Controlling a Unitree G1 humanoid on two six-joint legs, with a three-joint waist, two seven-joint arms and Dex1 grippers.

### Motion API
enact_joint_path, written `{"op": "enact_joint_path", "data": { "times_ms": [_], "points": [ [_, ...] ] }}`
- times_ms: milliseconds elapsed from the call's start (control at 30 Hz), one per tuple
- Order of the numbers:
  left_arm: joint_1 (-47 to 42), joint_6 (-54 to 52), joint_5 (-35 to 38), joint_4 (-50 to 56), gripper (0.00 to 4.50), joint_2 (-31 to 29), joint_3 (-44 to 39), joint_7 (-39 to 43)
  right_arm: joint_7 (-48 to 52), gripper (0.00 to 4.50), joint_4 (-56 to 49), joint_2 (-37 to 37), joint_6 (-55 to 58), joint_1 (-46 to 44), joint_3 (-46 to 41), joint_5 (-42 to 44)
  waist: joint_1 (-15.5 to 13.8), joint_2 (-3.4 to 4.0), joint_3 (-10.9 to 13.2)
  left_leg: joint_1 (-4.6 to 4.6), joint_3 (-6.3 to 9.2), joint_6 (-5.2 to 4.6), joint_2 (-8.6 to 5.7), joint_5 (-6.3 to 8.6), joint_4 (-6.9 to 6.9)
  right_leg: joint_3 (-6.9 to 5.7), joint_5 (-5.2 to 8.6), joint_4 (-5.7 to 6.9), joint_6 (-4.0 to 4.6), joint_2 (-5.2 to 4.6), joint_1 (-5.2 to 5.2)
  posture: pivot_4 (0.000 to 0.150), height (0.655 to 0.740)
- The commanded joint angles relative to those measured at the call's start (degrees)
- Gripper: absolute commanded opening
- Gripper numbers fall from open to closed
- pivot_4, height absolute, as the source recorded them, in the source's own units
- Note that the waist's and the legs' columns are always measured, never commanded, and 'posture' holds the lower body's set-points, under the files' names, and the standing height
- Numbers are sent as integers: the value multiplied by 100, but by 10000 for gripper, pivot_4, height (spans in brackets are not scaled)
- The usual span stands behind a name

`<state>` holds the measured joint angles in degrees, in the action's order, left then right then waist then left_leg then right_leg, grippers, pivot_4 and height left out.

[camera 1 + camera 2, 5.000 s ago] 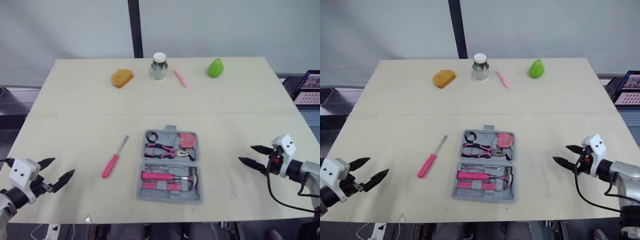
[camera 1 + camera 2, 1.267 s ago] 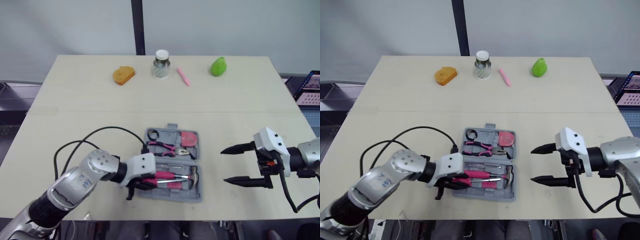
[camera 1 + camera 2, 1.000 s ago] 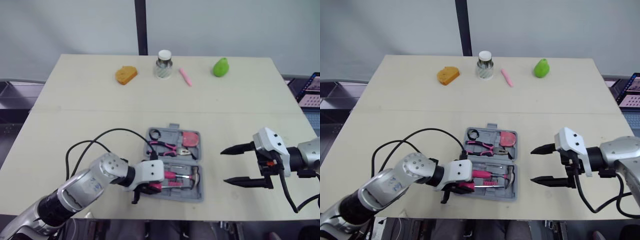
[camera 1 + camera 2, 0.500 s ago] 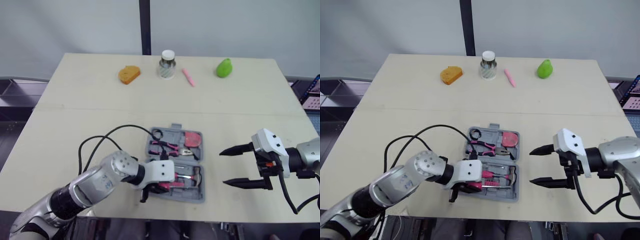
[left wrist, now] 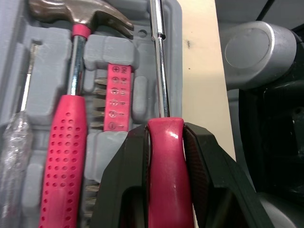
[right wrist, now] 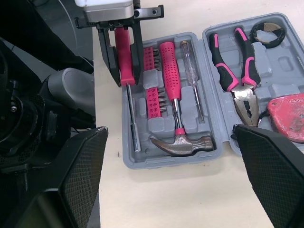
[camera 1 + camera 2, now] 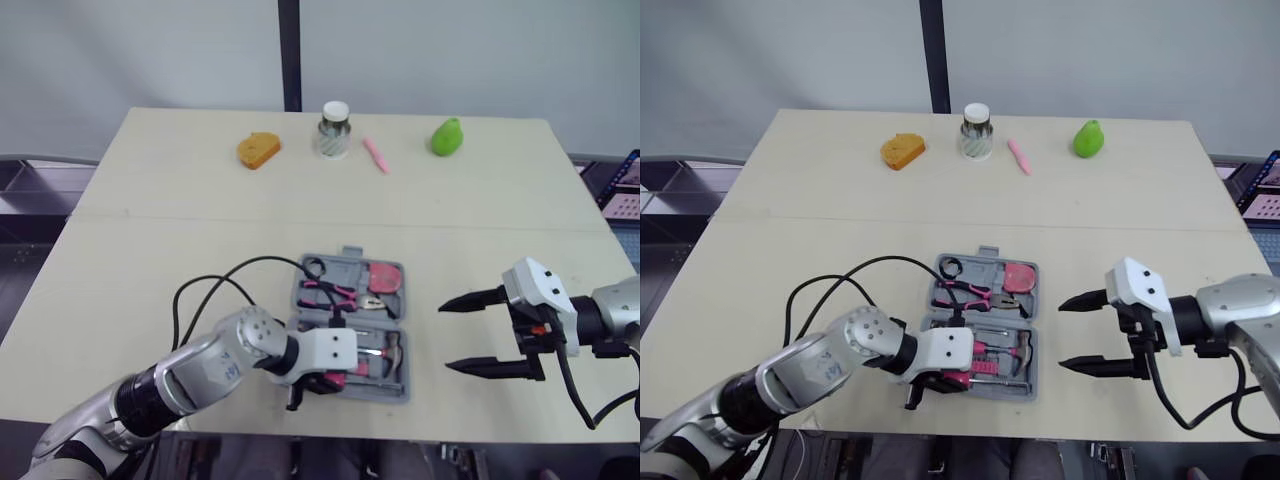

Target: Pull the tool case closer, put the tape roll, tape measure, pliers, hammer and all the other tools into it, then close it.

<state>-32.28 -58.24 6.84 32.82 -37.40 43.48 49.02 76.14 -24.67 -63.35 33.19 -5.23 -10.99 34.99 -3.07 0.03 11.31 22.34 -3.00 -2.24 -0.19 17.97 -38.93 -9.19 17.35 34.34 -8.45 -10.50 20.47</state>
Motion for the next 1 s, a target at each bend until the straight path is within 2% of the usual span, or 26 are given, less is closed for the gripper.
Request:
{"op": "enact_joint_path", "data": {
  "times_ms": [33, 1000],
  "points": [
    [-70, 6, -28, 52, 5837, 53, -9, -30, -42, 45000, -157, 6, 12, 32, -39, 96, -3, 0, 0, 1, 0, 0, 0, 0, 0, 0, 0, 0, 0, 0, 0, 1500, 7400],
    [-215, 272, -393, -145, 5837, 142, 356, -24, -113, 45000, -187, 61, 18, 139, -90, 108, -1, 0, 0, 3, 0, -1, -1, 0, -6, 0, 0, 3, 0, -1, 0, 1500, 7400]
  ]
}}
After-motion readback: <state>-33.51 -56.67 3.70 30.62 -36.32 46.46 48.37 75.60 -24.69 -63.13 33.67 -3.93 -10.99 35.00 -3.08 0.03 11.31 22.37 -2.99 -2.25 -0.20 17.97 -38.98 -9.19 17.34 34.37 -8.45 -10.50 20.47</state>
